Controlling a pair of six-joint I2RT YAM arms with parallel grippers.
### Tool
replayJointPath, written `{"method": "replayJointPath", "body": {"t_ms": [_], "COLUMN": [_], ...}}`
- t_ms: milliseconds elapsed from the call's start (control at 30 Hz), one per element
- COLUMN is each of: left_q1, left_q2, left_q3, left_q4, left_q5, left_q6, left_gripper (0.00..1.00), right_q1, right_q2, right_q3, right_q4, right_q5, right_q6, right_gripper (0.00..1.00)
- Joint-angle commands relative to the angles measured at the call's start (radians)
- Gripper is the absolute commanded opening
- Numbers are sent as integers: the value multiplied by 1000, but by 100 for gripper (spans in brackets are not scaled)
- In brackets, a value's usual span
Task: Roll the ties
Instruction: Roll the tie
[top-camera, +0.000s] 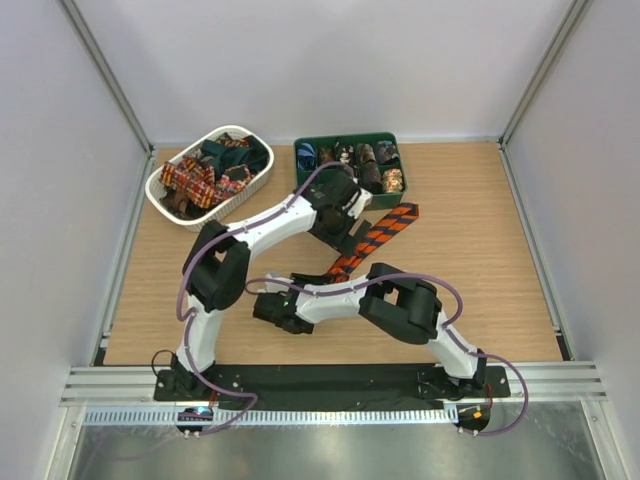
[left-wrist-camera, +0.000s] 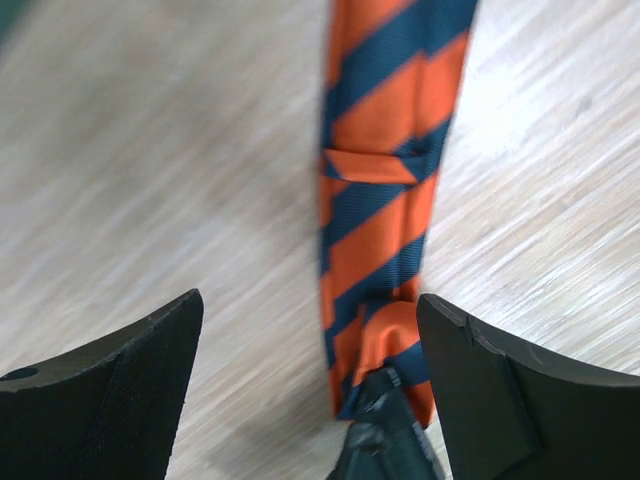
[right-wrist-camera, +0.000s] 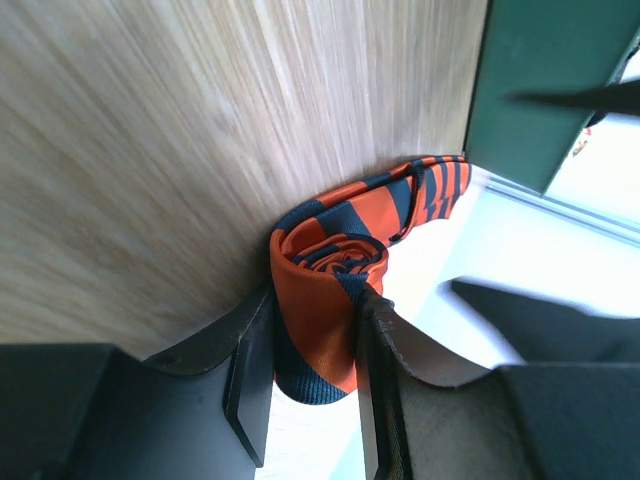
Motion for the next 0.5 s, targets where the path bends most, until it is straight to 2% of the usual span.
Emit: {"method": "replayJointPath", "body": {"t_ms": [0, 100, 133, 167, 300, 467], "left_q1": [51, 62, 67, 67, 74, 119], "left_q2": [-121, -182, -231, -262, -406, -549], "left_q3": [44, -36, -64, -125, -285, -407], "left_q4": [53, 143, 173, 200, 367, 428], "left_q5": [20, -23, -37, -55, -155, -238], "left_q6": [-17, -41, -58, -69, -129, -231], "left_gripper": [88, 89, 98, 100, 100, 100], "right_q1": [10, 6, 4, 3, -10, -33], "right_q2": [-53, -84, -105, -116, -159, -222], "right_q3": [-26, -44, -51, -60, -80, -126], "right_q4": [27, 65, 82, 90, 125, 184], "right_q5": [-144, -222, -244, -286, -374, -487], "right_q6": [37, 32, 31, 28, 6, -1], "right_gripper": [1, 1, 1, 1, 1, 1]}}
